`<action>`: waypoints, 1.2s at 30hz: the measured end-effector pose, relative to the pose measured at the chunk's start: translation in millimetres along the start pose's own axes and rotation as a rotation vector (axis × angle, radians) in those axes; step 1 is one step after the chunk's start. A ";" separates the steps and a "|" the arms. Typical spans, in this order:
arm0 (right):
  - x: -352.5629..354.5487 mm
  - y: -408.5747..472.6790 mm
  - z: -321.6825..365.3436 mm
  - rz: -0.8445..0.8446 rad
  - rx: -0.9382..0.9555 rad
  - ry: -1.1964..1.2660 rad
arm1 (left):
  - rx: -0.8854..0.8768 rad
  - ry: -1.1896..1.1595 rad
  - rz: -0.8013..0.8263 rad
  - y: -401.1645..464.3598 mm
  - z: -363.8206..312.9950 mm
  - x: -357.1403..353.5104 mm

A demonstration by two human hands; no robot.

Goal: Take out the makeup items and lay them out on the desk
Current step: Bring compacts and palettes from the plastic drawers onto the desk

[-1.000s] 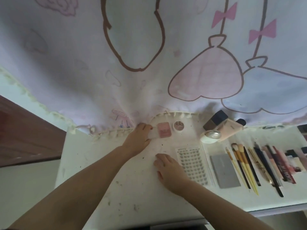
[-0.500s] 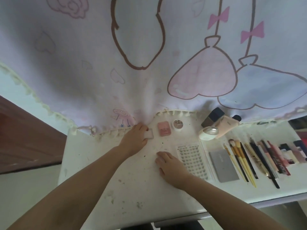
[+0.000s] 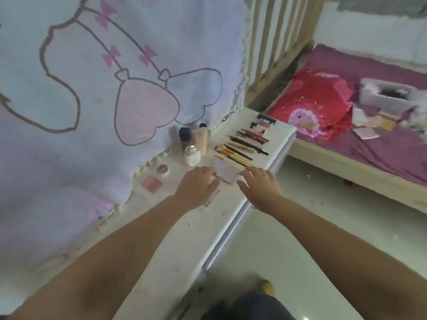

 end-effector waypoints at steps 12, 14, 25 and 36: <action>-55.1 -407.1 -194.9 0.026 -0.990 0.199 | -0.748 0.161 0.473 -42.2 -365.3 -180.4; -69.1 -487.5 -205.4 0.031 -1.125 0.248 | -0.841 0.181 0.536 -82.2 -428.1 -212.9; -136.1 -857.7 -172.1 0.056 -1.786 0.505 | -1.360 0.418 0.870 -359.2 -686.9 -345.9; -174.4 -1074.1 -229.1 -0.119 -2.073 0.715 | -1.719 0.551 0.948 -514.1 -902.0 -442.0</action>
Point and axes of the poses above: each hand's wrist, its own y-axis towards the middle knuckle, its own x-axis out of the back of the hand, z = x × y, the point moved 2 cm from there along y, towards the middle knuckle
